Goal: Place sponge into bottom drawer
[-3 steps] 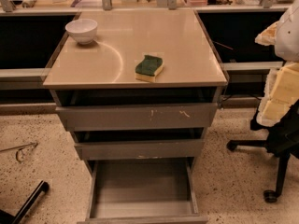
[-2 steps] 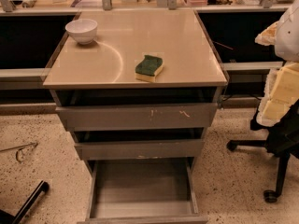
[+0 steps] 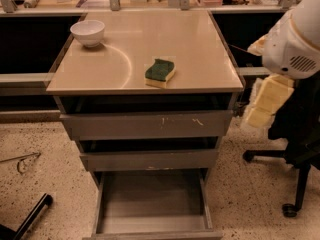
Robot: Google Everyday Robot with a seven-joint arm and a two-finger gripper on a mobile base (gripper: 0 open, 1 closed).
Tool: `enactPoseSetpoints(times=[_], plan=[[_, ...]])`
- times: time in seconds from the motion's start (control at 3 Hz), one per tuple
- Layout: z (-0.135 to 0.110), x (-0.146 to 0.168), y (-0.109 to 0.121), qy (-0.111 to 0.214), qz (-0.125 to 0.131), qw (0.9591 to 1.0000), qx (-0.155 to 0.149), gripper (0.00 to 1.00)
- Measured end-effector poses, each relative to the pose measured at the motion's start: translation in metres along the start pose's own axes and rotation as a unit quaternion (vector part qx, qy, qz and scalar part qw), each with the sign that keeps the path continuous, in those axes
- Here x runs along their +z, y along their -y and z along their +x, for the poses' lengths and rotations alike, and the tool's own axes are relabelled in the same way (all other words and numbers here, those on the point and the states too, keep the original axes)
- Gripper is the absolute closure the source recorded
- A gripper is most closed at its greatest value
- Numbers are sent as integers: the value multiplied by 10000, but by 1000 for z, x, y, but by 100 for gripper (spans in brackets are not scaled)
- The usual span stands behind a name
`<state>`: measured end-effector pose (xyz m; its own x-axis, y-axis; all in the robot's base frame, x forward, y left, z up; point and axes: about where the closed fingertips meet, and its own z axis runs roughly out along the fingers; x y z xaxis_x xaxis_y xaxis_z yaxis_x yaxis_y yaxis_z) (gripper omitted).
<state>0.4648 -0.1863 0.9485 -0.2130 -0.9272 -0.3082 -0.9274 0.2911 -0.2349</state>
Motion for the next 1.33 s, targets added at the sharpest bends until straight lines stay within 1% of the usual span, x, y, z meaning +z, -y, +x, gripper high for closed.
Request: enactPoseSetpoints(times=[0.33,0.67,1.0,1.33], plan=[[-29,40,11,509,76,9987,64,0],[-29,40,11,509,76,9987,63,0],[-38,54,15,476,31,9989,-27,0],[-50,81,31,842,4,9964,110,0]])
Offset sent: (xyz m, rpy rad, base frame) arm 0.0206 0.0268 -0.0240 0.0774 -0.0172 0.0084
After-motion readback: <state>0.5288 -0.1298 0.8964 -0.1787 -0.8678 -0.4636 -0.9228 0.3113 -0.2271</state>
